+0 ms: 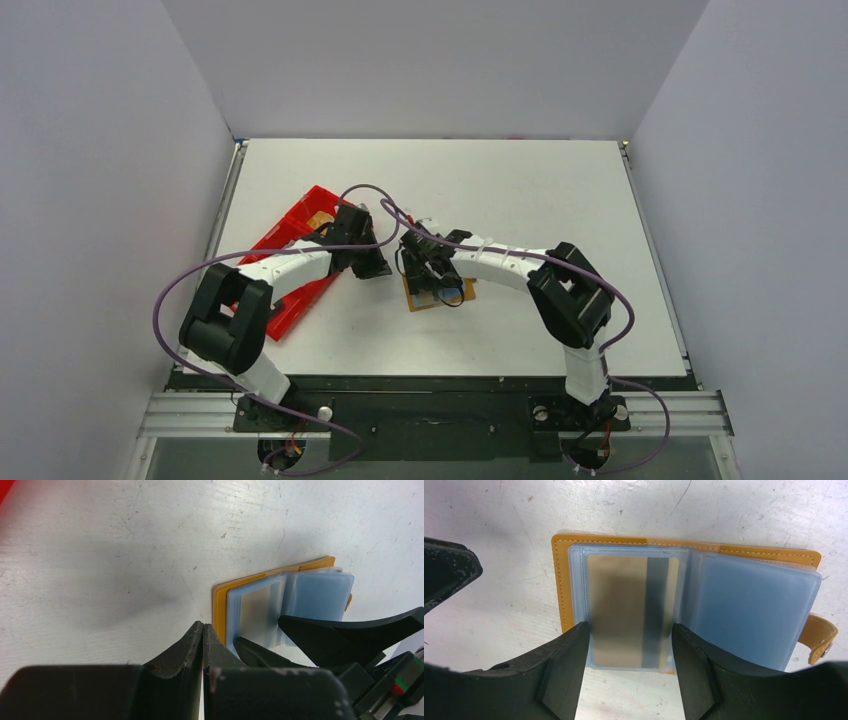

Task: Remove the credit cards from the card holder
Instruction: Remove the credit card from the card holder.

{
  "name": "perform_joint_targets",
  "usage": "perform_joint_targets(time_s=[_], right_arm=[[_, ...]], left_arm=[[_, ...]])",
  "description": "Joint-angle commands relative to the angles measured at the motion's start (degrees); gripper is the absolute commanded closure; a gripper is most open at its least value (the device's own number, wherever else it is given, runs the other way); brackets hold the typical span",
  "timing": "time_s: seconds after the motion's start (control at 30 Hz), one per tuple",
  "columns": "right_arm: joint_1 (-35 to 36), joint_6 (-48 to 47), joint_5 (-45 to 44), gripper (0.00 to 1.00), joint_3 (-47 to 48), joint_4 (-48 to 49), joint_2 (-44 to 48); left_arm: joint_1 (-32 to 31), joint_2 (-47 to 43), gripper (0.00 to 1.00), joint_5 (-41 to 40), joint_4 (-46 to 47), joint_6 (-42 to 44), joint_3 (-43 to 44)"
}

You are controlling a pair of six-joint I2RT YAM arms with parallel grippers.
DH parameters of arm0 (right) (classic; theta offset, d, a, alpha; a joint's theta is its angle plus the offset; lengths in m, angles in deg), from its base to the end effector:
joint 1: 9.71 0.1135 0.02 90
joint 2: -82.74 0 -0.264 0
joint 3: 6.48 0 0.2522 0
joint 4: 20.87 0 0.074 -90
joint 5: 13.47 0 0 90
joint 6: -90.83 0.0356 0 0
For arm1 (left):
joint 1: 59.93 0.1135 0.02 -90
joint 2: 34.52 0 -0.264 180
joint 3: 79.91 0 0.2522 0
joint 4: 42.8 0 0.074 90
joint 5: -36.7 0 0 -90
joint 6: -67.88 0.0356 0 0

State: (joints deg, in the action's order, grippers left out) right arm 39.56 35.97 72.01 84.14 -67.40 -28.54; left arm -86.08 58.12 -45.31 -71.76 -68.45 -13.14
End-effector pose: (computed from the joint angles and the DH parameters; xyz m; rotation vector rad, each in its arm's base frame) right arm 0.2594 0.2969 0.1696 -0.3199 2.7611 0.2954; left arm 0.2869 -0.1464 0.1779 -0.4069 2.6221 -0.6465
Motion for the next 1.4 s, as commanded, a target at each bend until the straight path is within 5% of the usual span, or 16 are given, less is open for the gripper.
perform_joint_targets(time_s=[0.0, 0.17, 0.5, 0.77, 1.37], right_arm=[[0.9, -0.5, -2.0, 0.43, 1.4, -0.4, -0.8], [1.0, -0.6, -2.1, 0.47, 1.6, -0.5, -1.5], [-0.1, -0.4, 0.3, 0.76, 0.5, 0.1, -1.6], [-4.0, 1.5, 11.8, 0.96, -4.0, 6.5, 1.9], [-13.1, 12.8, 34.3, 1.0, -16.9, 28.6, 8.0]], left_arm=[[0.3, -1.2, 1.0, 1.2, 1.5, 0.4, 0.4], [0.2, -0.8, 1.0, 1.4, 1.7, 0.5, 0.6], [0.1, -1.0, 1.0, 2.3, 1.3, 1.1, 0.7], [-0.8, -0.8, 1.0, 3.6, 1.1, 1.7, 1.7], [-3.5, 1.8, 1.0, 4.8, 1.3, 1.5, 3.9]])
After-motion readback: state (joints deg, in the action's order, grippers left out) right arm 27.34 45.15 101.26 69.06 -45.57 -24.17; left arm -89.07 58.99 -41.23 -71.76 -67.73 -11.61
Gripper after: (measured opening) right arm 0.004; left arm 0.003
